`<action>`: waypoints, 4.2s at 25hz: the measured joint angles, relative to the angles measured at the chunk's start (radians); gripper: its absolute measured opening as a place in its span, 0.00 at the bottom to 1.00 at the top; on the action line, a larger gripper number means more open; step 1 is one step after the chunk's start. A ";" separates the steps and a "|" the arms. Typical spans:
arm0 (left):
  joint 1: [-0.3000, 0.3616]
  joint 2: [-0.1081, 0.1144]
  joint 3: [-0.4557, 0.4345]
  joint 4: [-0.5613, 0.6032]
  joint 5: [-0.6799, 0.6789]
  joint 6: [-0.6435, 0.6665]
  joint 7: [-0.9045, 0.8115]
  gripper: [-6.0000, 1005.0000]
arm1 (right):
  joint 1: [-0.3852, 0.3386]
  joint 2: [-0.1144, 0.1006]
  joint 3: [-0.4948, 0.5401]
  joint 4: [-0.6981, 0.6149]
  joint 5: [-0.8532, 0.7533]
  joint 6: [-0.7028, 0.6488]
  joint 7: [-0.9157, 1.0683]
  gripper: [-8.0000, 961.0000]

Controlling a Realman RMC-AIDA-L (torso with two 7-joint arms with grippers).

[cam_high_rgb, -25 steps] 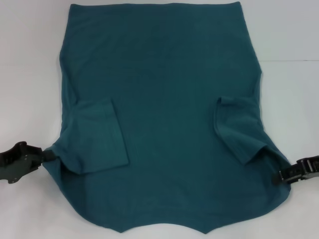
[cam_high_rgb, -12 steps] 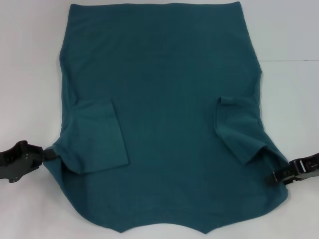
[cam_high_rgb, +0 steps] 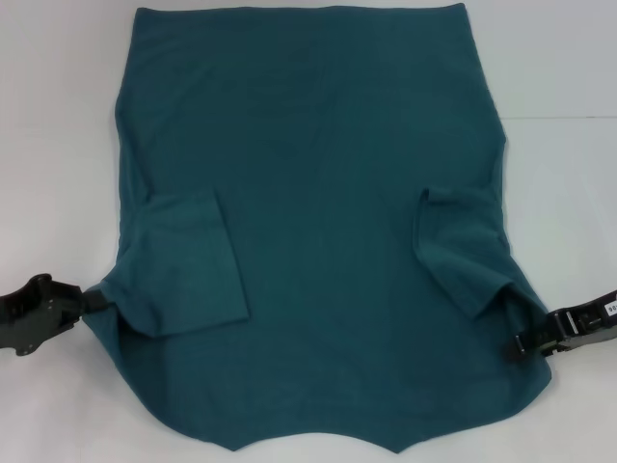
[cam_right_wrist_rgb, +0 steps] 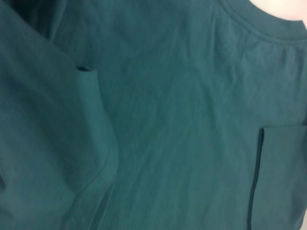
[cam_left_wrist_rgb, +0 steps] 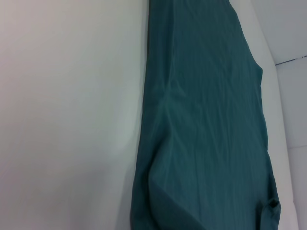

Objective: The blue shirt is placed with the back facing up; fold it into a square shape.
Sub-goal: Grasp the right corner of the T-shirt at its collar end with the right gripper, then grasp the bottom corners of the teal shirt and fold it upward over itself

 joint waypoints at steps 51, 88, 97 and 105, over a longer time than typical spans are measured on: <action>0.008 0.013 0.002 0.102 0.105 0.268 0.083 0.01 | -0.106 -0.072 0.172 -0.100 0.049 -0.205 -0.051 0.07; -0.436 0.012 0.336 -0.213 0.114 -0.866 -0.086 0.01 | 0.176 -0.011 -0.033 0.146 0.240 0.811 0.008 0.11; -0.469 0.018 0.374 -0.269 0.119 -0.951 -0.089 0.03 | 0.193 -0.016 -0.032 0.149 0.162 0.823 0.063 0.12; -0.478 0.019 0.375 -0.272 0.120 -0.977 -0.097 0.05 | 0.212 -0.034 -0.032 0.144 0.162 0.824 0.067 0.13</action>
